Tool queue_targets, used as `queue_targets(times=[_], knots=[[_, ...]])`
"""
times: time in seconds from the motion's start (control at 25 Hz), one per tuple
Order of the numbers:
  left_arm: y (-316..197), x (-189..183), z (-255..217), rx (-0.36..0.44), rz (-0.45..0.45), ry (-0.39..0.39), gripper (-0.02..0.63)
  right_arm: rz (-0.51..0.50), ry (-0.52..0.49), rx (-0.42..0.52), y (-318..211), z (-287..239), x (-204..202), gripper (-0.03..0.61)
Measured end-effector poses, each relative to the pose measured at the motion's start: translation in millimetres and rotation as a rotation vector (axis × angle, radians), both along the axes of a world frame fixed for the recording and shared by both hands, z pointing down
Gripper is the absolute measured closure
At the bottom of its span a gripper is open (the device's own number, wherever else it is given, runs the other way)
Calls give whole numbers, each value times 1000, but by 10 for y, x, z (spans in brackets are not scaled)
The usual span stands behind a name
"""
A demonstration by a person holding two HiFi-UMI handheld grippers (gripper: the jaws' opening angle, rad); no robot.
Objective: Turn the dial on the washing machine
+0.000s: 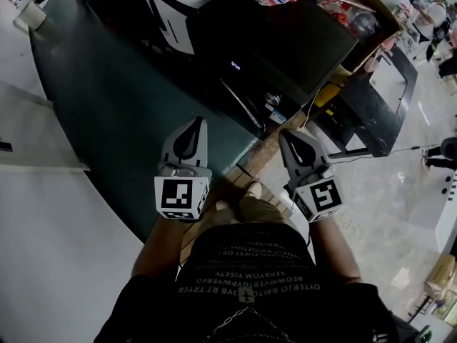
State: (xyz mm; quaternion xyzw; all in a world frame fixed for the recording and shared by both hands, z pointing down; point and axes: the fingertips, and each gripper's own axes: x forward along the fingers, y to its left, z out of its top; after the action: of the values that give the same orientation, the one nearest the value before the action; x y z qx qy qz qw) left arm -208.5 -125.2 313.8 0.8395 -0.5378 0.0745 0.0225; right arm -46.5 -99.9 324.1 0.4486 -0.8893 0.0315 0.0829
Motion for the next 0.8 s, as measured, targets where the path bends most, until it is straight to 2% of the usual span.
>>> queue_targets(times=[0.36, 0.8], knots=[[-343, 527, -209, 54, -14, -25, 611, -39, 2, -12, -309, 125, 439, 572], [-329, 565, -118, 28, -45, -44, 611, 5, 71, -43, -529, 520, 660, 572]])
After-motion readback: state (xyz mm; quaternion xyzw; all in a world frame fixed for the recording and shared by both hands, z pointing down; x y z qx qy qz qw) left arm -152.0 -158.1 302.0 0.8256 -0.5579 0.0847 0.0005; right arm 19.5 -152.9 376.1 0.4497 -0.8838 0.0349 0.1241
